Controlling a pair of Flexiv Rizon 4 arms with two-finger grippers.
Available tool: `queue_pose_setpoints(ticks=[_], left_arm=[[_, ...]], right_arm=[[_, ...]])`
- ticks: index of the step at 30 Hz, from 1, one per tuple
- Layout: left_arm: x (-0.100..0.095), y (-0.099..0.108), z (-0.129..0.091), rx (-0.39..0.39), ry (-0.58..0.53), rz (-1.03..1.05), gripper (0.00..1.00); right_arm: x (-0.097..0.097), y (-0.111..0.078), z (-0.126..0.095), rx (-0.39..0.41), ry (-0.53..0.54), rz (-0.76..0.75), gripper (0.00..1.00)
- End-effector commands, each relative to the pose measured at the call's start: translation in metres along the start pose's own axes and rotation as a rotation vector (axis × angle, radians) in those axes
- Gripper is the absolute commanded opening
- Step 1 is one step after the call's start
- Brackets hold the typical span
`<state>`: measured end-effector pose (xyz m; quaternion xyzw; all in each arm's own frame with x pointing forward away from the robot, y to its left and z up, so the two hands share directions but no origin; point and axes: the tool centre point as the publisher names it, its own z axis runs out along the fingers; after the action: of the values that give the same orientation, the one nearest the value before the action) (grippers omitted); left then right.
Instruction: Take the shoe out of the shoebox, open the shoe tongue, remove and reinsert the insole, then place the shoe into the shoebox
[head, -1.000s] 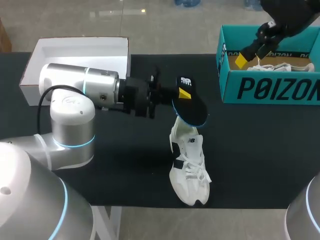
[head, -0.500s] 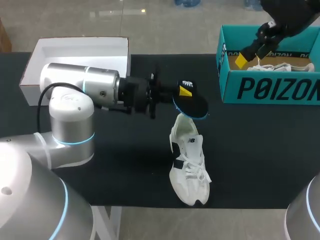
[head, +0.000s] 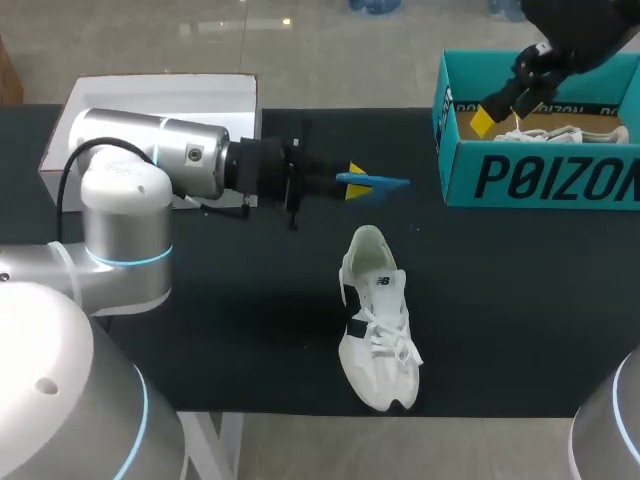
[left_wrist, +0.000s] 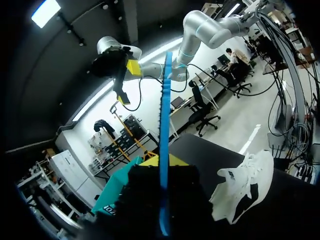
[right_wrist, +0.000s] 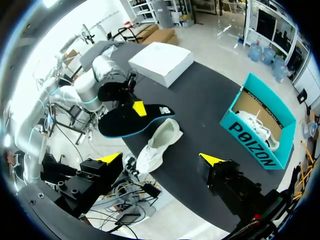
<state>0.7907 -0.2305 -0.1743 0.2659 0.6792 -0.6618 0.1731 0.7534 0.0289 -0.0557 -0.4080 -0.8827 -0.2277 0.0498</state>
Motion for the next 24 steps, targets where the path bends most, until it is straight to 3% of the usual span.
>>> queue_pose_setpoints(ticks=[1,21,24], left_arm=[[0.0002,0.0022,-0.0003,0.009,-0.008,0.010,0.00],[0.0002,0.0022,-0.0003,0.009,-0.008,0.010,0.00],[-0.0019,0.0043,-0.0021,0.023,-0.012,-0.167,0.00]], right_arm=[[-0.0004,0.0017,0.0005,0.004,0.000,0.002,1.00],[-0.0004,0.0017,0.0005,0.004,0.000,0.002,1.00],[-0.0004,0.0017,0.0005,0.004,0.000,0.002,1.00]])
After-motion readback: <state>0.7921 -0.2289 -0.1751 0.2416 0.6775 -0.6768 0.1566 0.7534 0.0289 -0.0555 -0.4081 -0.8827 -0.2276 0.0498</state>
